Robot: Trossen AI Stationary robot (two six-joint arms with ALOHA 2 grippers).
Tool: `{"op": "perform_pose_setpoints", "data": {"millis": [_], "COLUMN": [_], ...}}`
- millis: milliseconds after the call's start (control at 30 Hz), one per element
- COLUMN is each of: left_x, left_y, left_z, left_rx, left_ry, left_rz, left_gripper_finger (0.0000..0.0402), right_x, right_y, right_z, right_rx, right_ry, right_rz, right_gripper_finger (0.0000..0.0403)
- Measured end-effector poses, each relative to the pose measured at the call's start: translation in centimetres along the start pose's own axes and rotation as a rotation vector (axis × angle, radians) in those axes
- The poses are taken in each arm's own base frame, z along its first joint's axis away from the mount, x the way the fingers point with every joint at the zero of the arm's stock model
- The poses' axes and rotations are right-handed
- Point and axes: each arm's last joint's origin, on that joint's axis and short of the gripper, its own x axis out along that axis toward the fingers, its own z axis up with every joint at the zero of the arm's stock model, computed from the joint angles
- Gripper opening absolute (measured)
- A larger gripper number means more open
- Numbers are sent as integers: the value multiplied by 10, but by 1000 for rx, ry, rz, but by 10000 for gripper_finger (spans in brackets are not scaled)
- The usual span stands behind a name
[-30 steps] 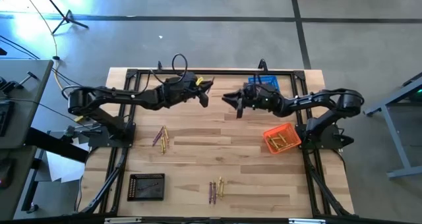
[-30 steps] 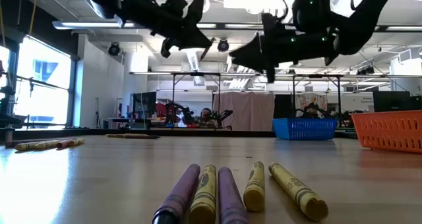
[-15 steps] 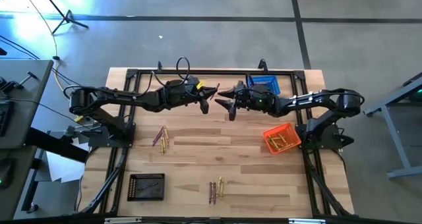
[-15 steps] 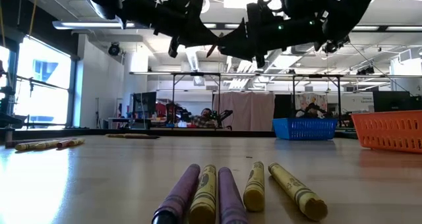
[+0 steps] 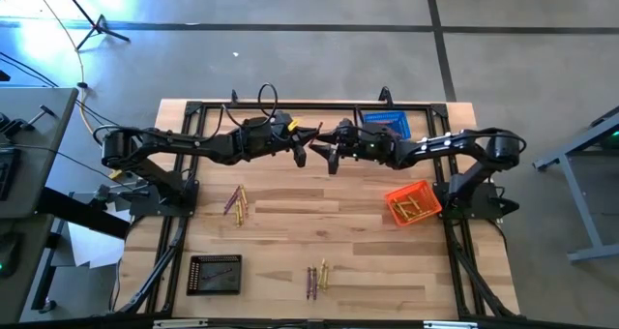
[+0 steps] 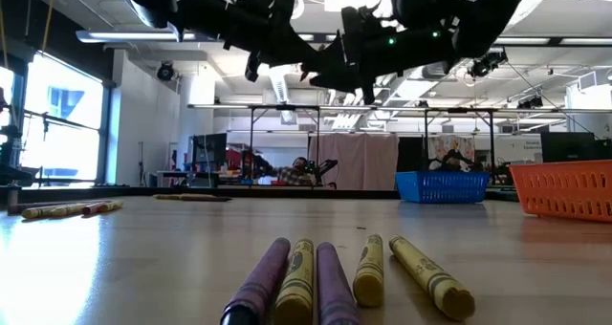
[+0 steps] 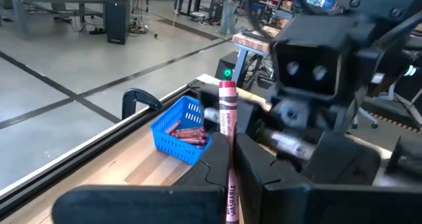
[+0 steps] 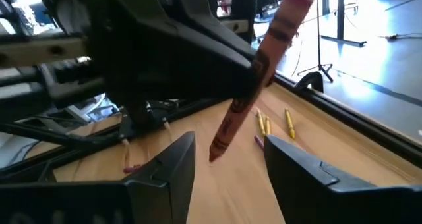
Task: Sort crayons
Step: Put the red crayon into the blue basket
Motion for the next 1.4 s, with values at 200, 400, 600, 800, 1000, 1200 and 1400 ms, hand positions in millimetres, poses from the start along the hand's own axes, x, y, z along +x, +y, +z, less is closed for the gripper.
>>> {"op": "perform_pose_setpoints", "data": {"millis": [200, 400, 600, 800, 1000, 1200, 1400], "left_x": [0, 0, 0, 0, 0, -1, -1], "left_y": [0, 1, 1, 1, 2, 6, 9], "left_z": [-1, -2, -2, -1, 0, -4, -11], "left_rx": [2, 18, 36, 50, 55, 87, 104], "left_ry": [5, 19, 19, 18, 10, 33, 92], "left_rz": [2, 6, 7, 14, 35, 159, 197], "left_gripper_finger": [3, 3, 3, 3, 5, 22, 32], "right_x": [22, 28, 28, 28, 16, -12, -51], "right_y": [-1, 1, -1, -4, -13, -36, -79], "right_z": [-1, 4, 3, 3, 17, 41, 37], "right_rx": [-19, -47, -37, -36, -60, -88, -98], "right_ry": [10, 22, 38, 49, 89, 159, 438], "right_rz": [-2, -6, -15, -42, -84, -202, -547], "right_gripper_finger": [161, 126, 51, 11, 7, 6, 6]}}
